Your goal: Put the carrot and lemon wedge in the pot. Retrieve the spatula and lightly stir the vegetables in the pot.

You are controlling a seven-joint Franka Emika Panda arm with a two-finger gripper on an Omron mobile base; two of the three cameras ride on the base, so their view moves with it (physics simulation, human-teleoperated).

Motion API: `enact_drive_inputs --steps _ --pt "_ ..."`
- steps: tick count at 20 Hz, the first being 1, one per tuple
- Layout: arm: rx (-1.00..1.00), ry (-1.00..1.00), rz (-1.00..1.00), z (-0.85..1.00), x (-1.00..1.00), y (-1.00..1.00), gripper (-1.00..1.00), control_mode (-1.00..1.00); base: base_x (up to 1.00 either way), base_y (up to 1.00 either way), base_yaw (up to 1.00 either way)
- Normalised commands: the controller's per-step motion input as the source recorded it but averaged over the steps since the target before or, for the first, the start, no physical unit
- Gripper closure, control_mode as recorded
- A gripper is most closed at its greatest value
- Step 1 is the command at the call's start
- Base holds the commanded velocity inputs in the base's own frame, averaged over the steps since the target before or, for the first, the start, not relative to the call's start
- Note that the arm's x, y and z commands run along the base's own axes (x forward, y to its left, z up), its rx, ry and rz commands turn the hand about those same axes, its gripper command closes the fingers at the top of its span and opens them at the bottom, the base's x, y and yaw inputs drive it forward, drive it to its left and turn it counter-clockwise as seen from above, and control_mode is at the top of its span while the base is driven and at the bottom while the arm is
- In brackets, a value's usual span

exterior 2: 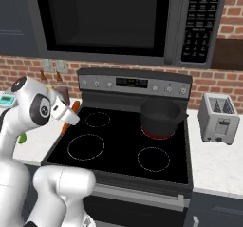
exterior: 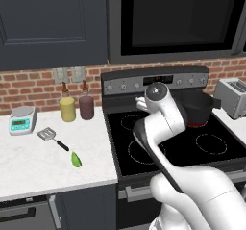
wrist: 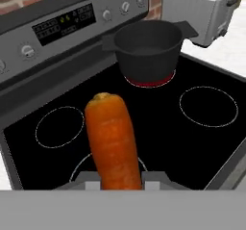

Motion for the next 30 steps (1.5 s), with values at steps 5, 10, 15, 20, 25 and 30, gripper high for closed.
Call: enact_drive_inputs --steps 5,10,15,20,25,30 --pt "-0.12 -0.21 -0.04 0.50 0.00 -0.81 1.00 -1.00 0.00 0.00 0.00" --pt "-0.09 -0.07 -0.06 0.24 0.18 -0.78 1.00 -1.00 0.00 0.00 0.00" --pt "-0.01 -0.01 -0.06 0.13 0.34 -0.83 1.00 -1.00 0.00 0.00 0.00" --pt "-0.01 -0.05 -0.05 0.22 0.24 -0.70 1.00 -1.00 0.00 0.00 0.00" --pt "-0.01 -0.05 -0.01 0.05 0.40 -0.50 1.00 -1.00 0.00 0.00 0.00" --pt "0.00 -0.05 0.00 0.00 0.48 -0.29 1.00 -1.00 0.00 0.00 0.00"
